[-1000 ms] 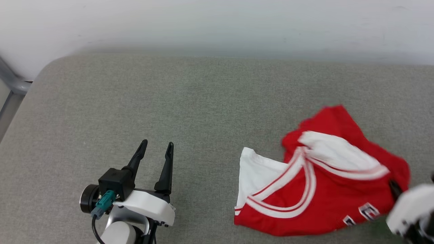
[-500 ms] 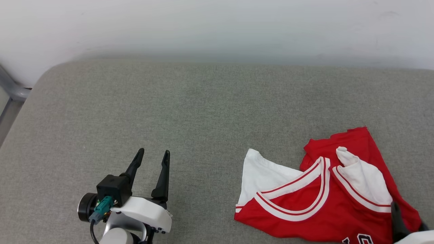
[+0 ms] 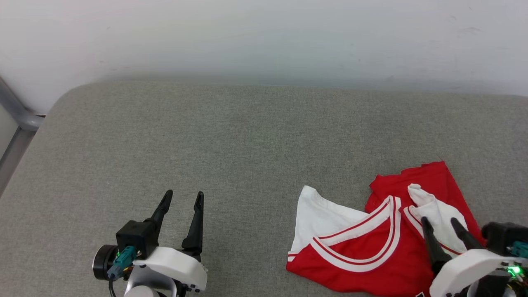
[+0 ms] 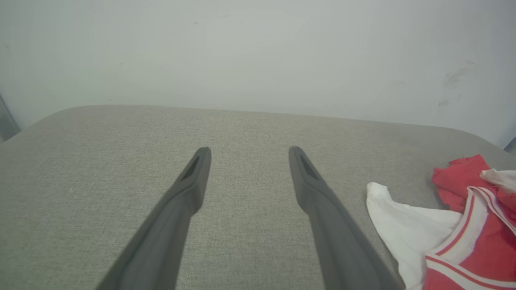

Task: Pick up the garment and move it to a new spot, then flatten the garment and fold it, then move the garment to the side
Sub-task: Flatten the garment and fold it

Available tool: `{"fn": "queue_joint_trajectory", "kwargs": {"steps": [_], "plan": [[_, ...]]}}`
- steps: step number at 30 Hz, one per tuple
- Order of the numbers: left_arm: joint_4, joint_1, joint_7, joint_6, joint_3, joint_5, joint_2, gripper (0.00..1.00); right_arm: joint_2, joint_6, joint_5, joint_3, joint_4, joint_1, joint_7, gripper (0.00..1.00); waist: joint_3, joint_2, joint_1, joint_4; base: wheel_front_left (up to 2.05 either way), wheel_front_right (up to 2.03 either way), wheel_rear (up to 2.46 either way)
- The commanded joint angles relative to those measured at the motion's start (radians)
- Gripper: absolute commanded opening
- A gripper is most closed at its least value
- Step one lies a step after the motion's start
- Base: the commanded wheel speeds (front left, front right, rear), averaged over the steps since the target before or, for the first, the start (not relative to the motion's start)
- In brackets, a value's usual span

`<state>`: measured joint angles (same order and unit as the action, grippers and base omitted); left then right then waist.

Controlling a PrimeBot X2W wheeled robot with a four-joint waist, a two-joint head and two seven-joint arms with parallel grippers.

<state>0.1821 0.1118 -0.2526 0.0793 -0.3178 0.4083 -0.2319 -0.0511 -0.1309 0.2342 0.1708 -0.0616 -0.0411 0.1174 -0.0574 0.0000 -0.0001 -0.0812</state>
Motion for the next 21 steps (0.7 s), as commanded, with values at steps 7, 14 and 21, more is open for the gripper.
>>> {"fn": "queue_joint_trajectory", "kwargs": {"steps": [7, 14, 21], "plan": [[-0.007, 0.008, -0.001, 0.005, -0.008, 0.006, 0.006, 1.0, -0.083, 0.0, -0.048, -0.099, 0.084, 0.05, 0.313, 1.0, -0.016, 0.0, 0.0001, -0.003, 0.0, 0.0, 0.0], [-0.001, 0.022, -0.005, -0.001, -0.012, 0.007, 0.01, 1.0, -0.125, 0.0, -0.006, -0.121, 0.042, 0.106, 0.442, 0.05, -0.042, 0.0, 0.0001, -0.009, 0.0, 0.0, 0.0], [0.007, 0.036, -0.008, -0.006, -0.007, 0.011, 0.011, 1.0, -0.152, 0.0, -0.02, -0.081, 0.094, 0.155, 0.407, 0.0, -0.052, 0.0, 0.0001, -0.004, 0.0, 0.0, 0.0]]}}
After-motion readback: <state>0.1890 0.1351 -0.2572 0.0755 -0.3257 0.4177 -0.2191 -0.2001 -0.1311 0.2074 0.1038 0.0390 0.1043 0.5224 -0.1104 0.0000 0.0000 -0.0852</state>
